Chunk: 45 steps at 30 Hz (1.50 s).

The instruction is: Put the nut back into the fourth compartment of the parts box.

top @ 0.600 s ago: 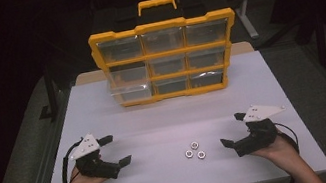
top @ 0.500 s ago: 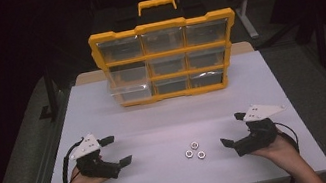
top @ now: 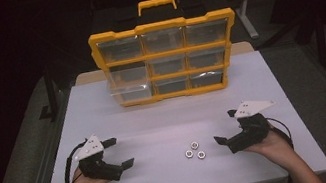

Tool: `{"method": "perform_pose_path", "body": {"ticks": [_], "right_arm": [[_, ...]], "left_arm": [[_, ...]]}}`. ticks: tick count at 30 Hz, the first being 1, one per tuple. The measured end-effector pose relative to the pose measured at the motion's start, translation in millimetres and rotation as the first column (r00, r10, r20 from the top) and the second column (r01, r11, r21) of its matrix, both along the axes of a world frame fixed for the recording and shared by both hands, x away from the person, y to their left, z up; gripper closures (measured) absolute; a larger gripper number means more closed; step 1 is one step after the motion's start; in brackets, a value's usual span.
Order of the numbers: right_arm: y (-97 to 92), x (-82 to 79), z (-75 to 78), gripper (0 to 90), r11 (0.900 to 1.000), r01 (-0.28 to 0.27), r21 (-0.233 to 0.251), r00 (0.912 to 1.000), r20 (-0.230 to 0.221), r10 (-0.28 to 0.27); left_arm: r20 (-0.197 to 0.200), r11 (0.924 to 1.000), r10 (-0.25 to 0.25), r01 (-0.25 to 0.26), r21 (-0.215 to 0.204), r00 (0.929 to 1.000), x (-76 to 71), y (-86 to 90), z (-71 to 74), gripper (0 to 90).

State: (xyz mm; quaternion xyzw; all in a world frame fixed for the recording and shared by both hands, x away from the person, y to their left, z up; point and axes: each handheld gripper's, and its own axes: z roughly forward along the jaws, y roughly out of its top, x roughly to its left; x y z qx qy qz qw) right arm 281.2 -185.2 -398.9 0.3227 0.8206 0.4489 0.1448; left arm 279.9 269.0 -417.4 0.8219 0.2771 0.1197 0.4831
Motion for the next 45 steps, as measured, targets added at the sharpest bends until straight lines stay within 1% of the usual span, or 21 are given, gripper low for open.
{"method": "perform_pose_path", "body": {"ticks": [3,5,6,8,9,11,13,18,22,24,26,31,32,33,34,35,37,39,40,42,45], "right_arm": [[8.1,4.7,2.3,0.7,0.9998,-0.020,-0.010,0.9998,0.003,0.020],[10.4,5.6,2.6,0.7,0.9997,-0.022,-0.008,0.9998,-0.005,0.022],[14.4,8.9,3.5,0.7,0.9992,-0.039,-0.011,0.9992,-0.005,0.039],[18.2,11.4,5.0,0.7,0.9989,-0.048,-0.006,0.9987,-0.016,0.047],[19.8,13.1,5.3,0.7,0.9985,-0.053,-0.008,0.9985,-0.009,0.053],[23.1,15.5,6.3,0.7,0.9983,-0.058,-0.007,0.9982,-0.017,0.058],[24.3,17.3,6.3,0.7,0.9979,-0.065,-0.006,0.9979,-0.011,0.064],[35.6,25.3,8.7,0.9,0.9965,-0.083,-0.005,0.9962,-0.025,0.083],[44.0,31.5,11.1,1.1,0.9950,-0.099,-0.008,0.9949,-0.019,0.099],[48.6,34.9,13.1,3.8,0.9948,-0.102,-0.007,0.9947,-0.019,0.102],[50.4,36.9,13.6,3.9,0.9943,-0.106,-0.008,0.9943,-0.014,0.106],[59.5,42.5,17.2,8.5,0.9940,-0.108,-0.018,0.9937,-0.034,0.107],[60.9,42.7,17.4,10.5,0.9933,-0.114,-0.021,0.9929,-0.036,0.113],[63.4,42.4,16.5,13.2,0.9918,-0.125,-0.026,0.9908,-0.054,0.124],[63.4,42.4,16.5,13.2,0.9918,-0.125,-0.026,0.9908,-0.054,0.124],[64.9,42.3,15.2,13.3,0.9911,-0.129,-0.033,0.9902,-0.058,0.127],[67.4,41.9,12.7,13.6,0.9890,-0.135,-0.060,0.9879,-0.085,0.130],[69.9,42.5,9.3,18.7,0.9854,-0.154,-0.073,0.9814,-0.127,0.144],[70.8,42.9,8.3,18.8,0.9844,-0.159,-0.075,0.9792,-0.139,0.147],[73.1,42.4,5.9,20.0,0.9813,-0.168,-0.094,0.9767,-0.150,0.153],[76.1,40.5,3.7,22.1,0.9755,-0.183,-0.122,0.9747,-0.152,0.164]], "left_arm": [[0.007,1.0000,0.000,0.000,-0.006,1.0000,-1.0,-1.2,-0.1,1.6],[0.005,1.0000,-0.001,0.001,-0.009,1.0000,-1.0,-0.9,-0.1,1.6],[-0.001,0.9998,0.001,-0.001,-0.020,1.0000,-1.2,-0.9,0.1,1.7],[0.003,0.9998,-0.001,0.001,-0.019,1.0000,-1.2,-1.0,0.1,1.6],[0.003,0.9997,-0.001,0.001,-0.022,1.0000,-1.4,-1.1,-0.1,1.7],[0.000,0.9997,0.001,-0.001,-0.025,1.0000,-1.9,-1.0,-0.5,1.7],[0.002,0.9997,-0.001,0.001,-0.023,1.0000,-1.8,-0.9,-0.6,1.7],[0.000,0.9996,-0.009,0.009,-0.028,1.0000,-1.3,-1.9,-0.7,1.7],[-0.001,0.9995,-0.010,0.010,-0.030,0.9999,-1.3,-2.1,-0.9,1.7],[0.000,0.9995,-0.011,0.011,-0.031,0.9999,-1.2,-2.0,-1.0,1.7],[0.000,0.9994,-0.011,0.011,-0.034,0.9999,-1.4,-2.1,-1.0,1.7],[0.002,0.9992,-0.014,0.014,-0.039,0.9999,-1.8,-1.9,-0.2,1.7],[0.001,0.9991,-0.015,0.015,-0.039,0.9999,-1.9,-2.0,-0.2,1.7],[0.001,0.9990,-0.016,0.016,-0.042,0.9999,-2.2,-2.1,0.0,1.7],[0.001,0.9990,-0.016,0.016,-0.042,0.9999,-2.2,-2.1,0.0,1.7],[0.005,0.9990,-0.021,0.021,-0.040,0.9998,-2.0,-2.0,0.4,1.7],[0.005,0.9989,-0.022,0.022,-0.041,0.9997,-2.2,-2.1,0.7,1.7],[0.004,0.9989,-0.022,0.023,-0.041,0.9997,-2.4,-2.3,0.6,1.7],[0.004,0.9989,-0.023,0.023,-0.040,0.9997,-2.4,-2.3,0.6,1.7],[0.004,0.9989,-0.023,0.023,-0.042,0.9997,-2.5,-2.4,0.7,1.7],[0.004,0.9987,-0.025,0.025,-0.044,0.9997,-2.6,-2.8,0.4,1.8]]}}
